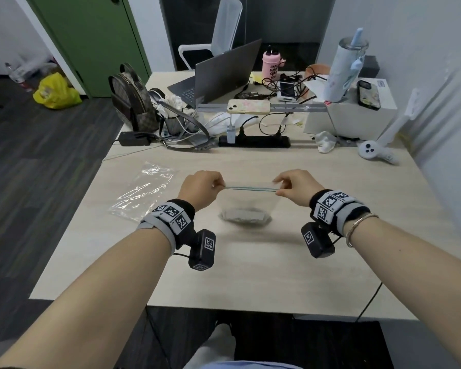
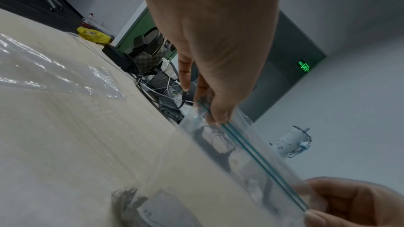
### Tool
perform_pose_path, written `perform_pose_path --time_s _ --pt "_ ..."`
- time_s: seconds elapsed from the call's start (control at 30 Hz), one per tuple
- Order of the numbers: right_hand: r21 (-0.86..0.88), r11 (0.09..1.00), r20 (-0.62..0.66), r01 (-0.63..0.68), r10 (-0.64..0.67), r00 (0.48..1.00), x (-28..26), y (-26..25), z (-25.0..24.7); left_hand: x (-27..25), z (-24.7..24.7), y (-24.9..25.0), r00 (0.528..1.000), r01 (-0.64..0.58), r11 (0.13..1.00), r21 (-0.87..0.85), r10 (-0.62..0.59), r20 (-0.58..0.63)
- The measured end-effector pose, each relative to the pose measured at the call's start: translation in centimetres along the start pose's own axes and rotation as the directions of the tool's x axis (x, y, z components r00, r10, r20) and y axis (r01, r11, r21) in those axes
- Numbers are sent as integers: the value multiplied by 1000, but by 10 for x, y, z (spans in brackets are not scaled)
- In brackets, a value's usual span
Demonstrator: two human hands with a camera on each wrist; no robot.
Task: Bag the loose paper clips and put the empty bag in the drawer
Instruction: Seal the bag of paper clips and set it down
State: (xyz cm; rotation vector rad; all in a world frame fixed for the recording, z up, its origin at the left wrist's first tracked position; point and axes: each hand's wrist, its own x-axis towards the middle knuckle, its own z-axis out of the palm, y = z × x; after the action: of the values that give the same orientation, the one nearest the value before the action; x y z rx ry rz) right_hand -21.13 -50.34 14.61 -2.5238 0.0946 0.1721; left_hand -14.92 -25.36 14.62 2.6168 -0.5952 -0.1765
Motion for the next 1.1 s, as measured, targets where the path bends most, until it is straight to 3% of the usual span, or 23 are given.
perform_pose_path --time_s 0.13,0.33,0.4,0.47,0.57,0.7,1.1 --pt "-55 998 81 -10 14 997 10 0 -2 6 8 -2 999 -10 996 88 12 -32" --pt "-77 997 51 24 -20 999 16 -1 -3 17 5 10 997 71 974 214 -70 -14" --pt "-80 997 37 22 -20 999 14 1 -3 23 4 22 998 15 972 236 -28 49" --pt "-89 995 38 46 -43 998 12 0 -3 28 7 38 989 -115 962 248 87 120" --pt "-95 992 47 84 -80 996 8 -1 -4 33 14 55 968 -204 963 176 172 180" --pt "-44 997 20 58 -57 998 3 3 -4 35 15 59 967 -149 988 48 136 214" --pt "-46 996 17 71 -70 997 12 -9 4 34 28 63 972 -150 989 -19 151 179"
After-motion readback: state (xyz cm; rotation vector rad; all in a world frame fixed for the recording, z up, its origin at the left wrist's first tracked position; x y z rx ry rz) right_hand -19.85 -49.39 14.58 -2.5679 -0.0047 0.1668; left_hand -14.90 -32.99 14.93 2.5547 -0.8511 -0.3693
